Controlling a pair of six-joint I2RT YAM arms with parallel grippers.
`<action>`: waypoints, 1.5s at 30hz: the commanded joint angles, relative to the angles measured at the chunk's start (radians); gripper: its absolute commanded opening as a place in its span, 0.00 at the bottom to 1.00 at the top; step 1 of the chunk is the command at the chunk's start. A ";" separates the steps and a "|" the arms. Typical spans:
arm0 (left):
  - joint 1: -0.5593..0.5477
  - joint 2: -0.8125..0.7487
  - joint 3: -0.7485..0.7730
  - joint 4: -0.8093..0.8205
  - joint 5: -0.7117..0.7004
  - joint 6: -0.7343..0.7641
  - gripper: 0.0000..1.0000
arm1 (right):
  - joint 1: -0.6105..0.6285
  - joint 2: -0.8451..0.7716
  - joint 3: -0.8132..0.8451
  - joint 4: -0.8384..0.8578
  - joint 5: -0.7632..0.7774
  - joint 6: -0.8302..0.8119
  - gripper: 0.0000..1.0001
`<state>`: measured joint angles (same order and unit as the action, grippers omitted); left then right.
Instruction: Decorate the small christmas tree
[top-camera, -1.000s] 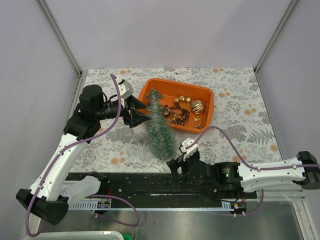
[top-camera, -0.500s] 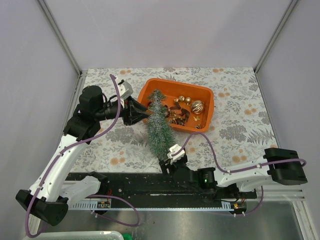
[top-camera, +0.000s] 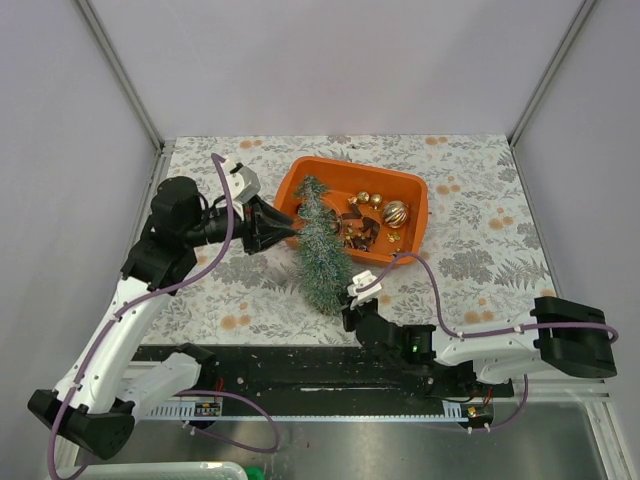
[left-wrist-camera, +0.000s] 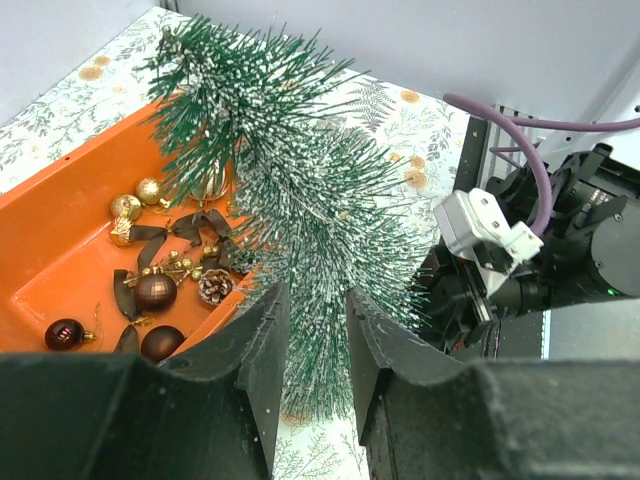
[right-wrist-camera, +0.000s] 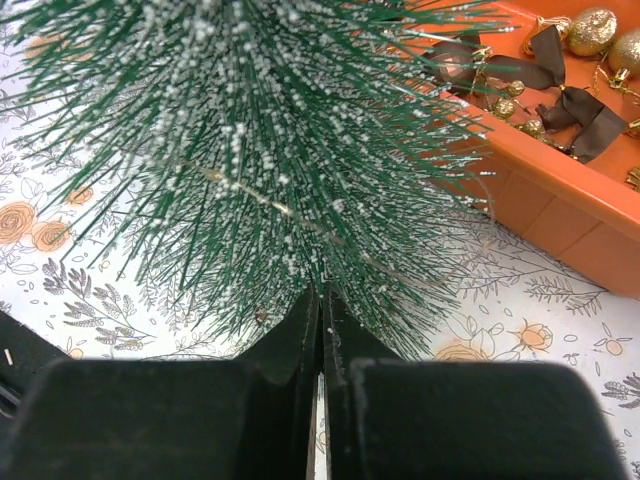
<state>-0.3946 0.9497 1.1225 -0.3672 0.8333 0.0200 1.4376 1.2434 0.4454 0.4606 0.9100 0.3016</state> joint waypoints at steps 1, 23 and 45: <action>-0.003 -0.037 0.010 0.018 0.015 -0.003 0.33 | -0.046 -0.087 -0.042 0.033 -0.045 -0.018 0.00; -0.047 0.044 -0.089 -0.055 -0.085 0.290 0.85 | -0.216 -0.314 -0.129 -0.062 -0.565 -0.295 0.00; -0.135 0.152 -0.099 -0.012 0.009 0.299 0.91 | -0.465 -0.220 -0.090 -0.060 -0.787 -0.378 0.00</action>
<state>-0.5087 1.0920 1.0252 -0.4671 0.8116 0.3420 1.0119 0.9905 0.3244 0.3874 0.1913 -0.0452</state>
